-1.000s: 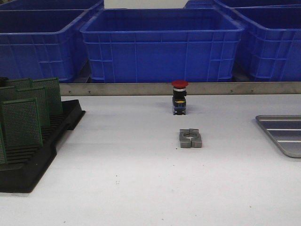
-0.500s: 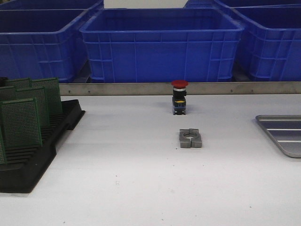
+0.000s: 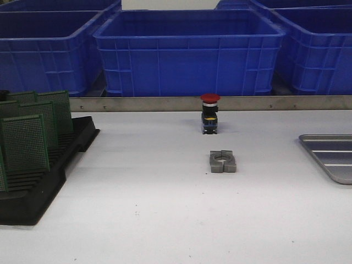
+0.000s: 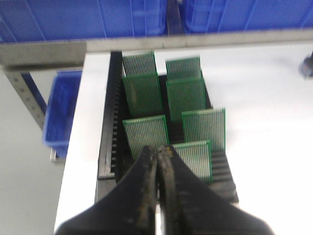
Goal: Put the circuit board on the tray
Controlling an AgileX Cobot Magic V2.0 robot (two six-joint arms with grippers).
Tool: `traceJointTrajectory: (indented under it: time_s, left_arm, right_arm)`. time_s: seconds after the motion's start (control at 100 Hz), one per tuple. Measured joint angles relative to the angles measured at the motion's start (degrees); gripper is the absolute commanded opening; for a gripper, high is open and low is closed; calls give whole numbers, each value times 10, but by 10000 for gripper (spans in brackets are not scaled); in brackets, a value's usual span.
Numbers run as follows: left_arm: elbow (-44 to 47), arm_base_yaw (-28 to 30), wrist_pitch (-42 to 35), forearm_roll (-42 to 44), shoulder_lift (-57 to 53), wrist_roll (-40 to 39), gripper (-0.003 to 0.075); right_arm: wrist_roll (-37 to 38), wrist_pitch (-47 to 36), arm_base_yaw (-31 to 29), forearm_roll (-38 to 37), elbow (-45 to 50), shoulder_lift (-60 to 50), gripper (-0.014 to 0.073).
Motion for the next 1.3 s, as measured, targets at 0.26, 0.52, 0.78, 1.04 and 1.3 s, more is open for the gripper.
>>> traceJointTrajectory:
  time_s: [0.26, 0.52, 0.78, 1.04, 1.3]
  left_arm:
    - [-90, 0, 53, -23, 165, 153, 368]
    - [-136, -6, 96, -46, 275, 431, 367]
    - [-139, -39, 106, -48, 340, 718, 367]
    - [-139, -64, 44, -31, 418, 764, 367]
    - [-139, -64, 29, -30, 480, 765, 367]
  right_arm:
    - [0, 0, 0, 0, 0, 0, -60]
    - [0, 0, 0, 0, 0, 0, -60]
    - [0, 0, 0, 0, 0, 0, -60]
    - [0, 0, 0, 0, 0, 0, -60]
    - [0, 0, 0, 0, 0, 0, -60]
